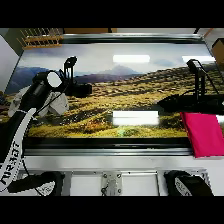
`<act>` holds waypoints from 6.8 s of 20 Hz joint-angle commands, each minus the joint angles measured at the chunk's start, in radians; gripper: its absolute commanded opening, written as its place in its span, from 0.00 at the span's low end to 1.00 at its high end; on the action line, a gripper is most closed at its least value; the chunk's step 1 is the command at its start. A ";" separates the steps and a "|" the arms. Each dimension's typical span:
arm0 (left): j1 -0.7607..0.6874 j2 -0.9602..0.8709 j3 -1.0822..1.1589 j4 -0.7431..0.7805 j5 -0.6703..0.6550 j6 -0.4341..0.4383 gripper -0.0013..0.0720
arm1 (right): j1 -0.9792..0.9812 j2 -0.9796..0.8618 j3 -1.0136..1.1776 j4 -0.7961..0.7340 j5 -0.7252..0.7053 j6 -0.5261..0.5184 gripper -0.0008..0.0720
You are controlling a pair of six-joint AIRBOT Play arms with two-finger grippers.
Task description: Fold the clothes and pants, and hang the long-sleeved shirts on hangers.
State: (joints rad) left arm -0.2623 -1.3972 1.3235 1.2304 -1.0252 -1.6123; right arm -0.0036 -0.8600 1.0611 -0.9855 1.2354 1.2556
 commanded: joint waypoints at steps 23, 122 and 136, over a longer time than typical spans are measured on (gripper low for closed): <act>0.419 0.000 0.195 0.328 0.039 0.007 0.51 | 0.001 0.000 0.000 0.000 0.000 0.000 0.02; 0.315 -0.006 0.064 -0.255 -0.335 0.418 0.04 | 0.147 -0.816 0.259 0.424 -0.259 -0.320 0.02; 0.341 0.097 -0.093 -0.254 -0.295 0.407 0.04 | 0.568 -0.056 -0.029 -0.286 -0.072 0.304 0.86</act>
State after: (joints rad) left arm 0.0574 -1.2751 1.2892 0.9878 -1.3273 -1.2011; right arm 0.4519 -0.9550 1.1320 -1.2327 1.1461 1.4689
